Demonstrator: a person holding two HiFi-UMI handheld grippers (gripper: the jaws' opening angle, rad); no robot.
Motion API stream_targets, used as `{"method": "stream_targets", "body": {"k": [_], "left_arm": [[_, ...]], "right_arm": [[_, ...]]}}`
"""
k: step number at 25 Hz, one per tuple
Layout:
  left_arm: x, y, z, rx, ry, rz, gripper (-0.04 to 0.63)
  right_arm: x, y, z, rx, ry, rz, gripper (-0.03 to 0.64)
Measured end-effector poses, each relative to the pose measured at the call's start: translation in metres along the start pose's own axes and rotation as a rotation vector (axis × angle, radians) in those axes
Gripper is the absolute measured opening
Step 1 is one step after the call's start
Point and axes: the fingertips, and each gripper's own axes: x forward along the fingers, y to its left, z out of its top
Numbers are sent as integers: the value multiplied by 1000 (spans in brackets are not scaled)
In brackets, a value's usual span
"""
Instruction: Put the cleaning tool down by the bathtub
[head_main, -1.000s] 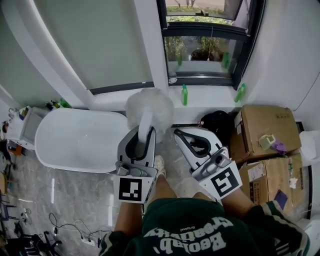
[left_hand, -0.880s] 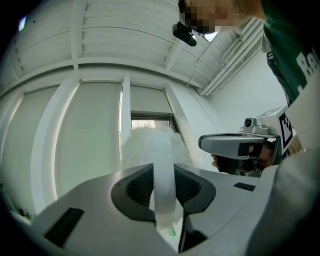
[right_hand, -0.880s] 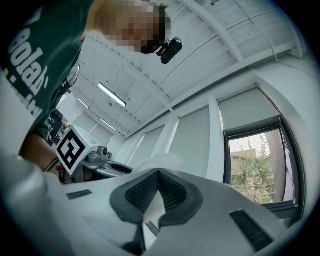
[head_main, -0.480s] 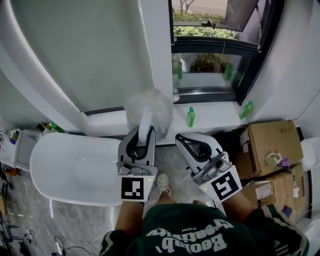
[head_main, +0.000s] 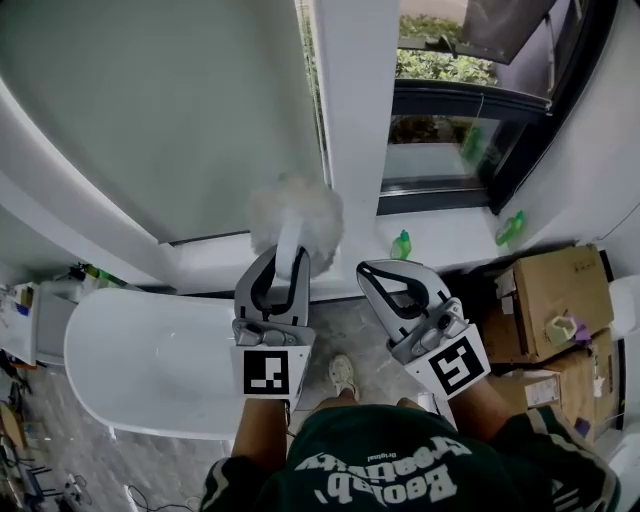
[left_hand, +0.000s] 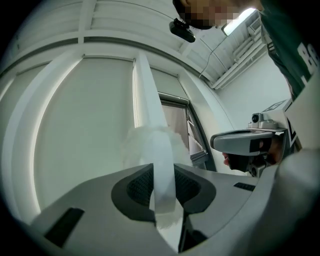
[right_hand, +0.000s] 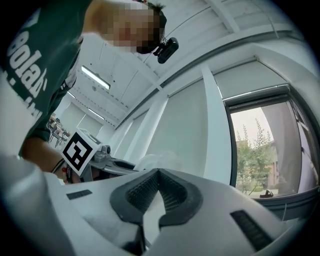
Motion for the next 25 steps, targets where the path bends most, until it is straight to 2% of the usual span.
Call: {"method": "stream_targets", "body": {"k": [10, 25], "left_arm": [[43, 65, -15, -2, 3, -15, 91], [50, 85, -26, -37, -7, -47, 91]], "right_arm": [[75, -23, -19, 1, 19, -13, 15], [92, -18, -30, -13, 44, -41, 15]]}}
